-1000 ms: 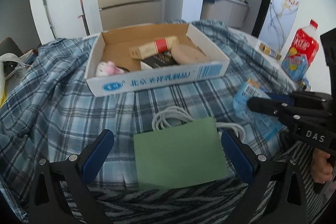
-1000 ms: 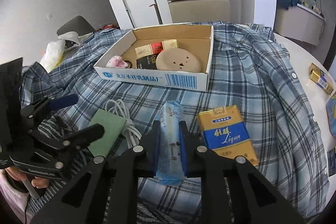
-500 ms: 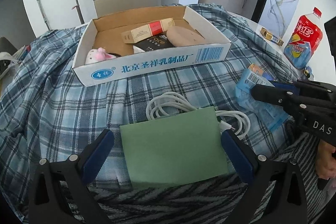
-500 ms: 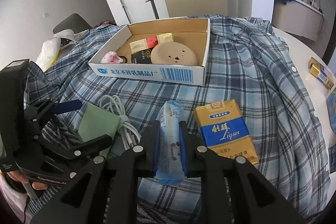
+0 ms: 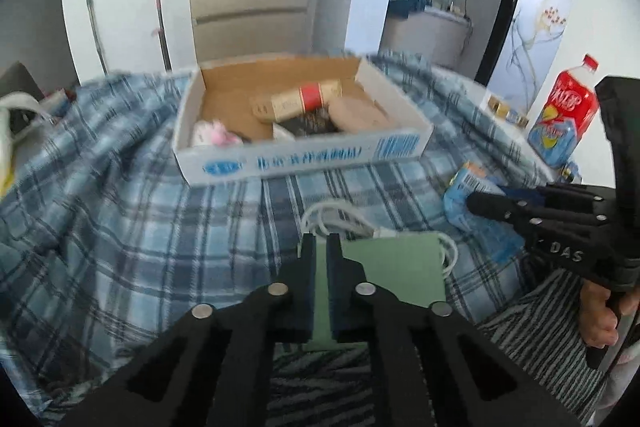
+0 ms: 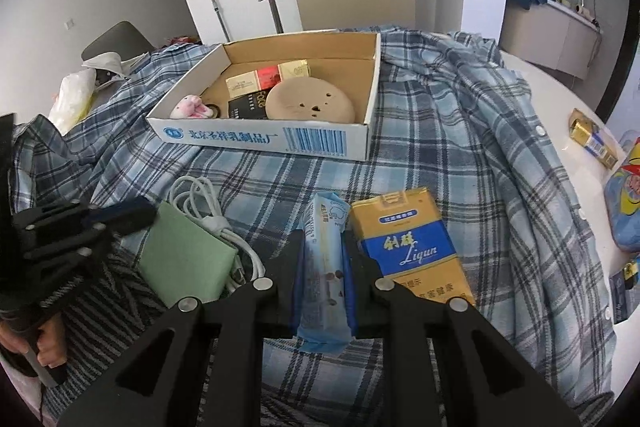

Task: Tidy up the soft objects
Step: 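Lower the left gripper onto the green card while the right holds the packet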

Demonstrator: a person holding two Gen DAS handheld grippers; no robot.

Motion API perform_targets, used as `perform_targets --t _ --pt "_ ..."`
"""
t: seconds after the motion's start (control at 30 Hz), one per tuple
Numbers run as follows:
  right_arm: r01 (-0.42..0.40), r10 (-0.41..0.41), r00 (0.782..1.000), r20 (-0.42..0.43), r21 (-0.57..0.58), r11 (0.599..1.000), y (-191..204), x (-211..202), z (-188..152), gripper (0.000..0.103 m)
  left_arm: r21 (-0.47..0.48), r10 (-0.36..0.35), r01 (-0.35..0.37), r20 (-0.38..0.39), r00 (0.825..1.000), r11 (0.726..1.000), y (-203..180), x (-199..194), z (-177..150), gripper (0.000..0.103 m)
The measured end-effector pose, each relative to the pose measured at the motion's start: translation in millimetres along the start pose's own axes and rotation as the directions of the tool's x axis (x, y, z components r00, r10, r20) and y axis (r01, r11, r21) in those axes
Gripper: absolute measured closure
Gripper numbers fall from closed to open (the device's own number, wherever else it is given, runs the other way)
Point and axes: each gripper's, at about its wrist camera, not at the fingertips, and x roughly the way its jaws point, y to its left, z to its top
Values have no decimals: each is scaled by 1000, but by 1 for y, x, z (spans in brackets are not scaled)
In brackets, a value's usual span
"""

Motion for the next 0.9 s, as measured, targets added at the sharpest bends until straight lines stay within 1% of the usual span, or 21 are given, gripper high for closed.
perform_targets --t 0.13,0.23,0.33,0.47,0.57,0.67,0.73,0.77,0.8,0.87,0.9 --pt "40 -40 998 44 -11 999 4 -11 0 87 4 -22 21 74 997 1000 -2 -15 2 102" --pt "35 -34 995 91 -13 999 8 -24 0 87 7 -36 35 126 991 999 -1 -26 4 102" --pt "13 -14 991 135 7 1000 11 -39 1 87 6 -41 41 143 989 999 0 -31 5 102" --pt "10 -11 986 163 12 1000 19 -51 5 87 -2 -45 46 151 987 999 2 -33 6 102" --pt "-5 3 983 185 10 1000 23 -58 8 87 -3 -66 68 184 981 998 4 -39 5 102" --pt "10 -10 979 205 4 1000 25 -61 10 87 -6 -83 86 213 973 996 8 -46 5 102" --pt "9 -8 977 212 -1 1000 25 -62 11 87 -11 -90 94 195 977 996 10 -44 6 102" --pt "5 -6 977 215 4 1000 24 -62 11 87 -14 -101 105 176 979 994 12 -40 7 102" --pt "-7 5 978 209 9 1000 23 -60 11 87 -8 -123 125 139 983 992 13 -35 8 102" --pt "-42 39 982 185 12 999 20 -56 9 87 0 -120 120 99 988 993 11 -28 7 102" --pt "-47 43 983 177 21 999 19 -54 7 87 13 -102 101 66 993 995 9 -22 7 102"
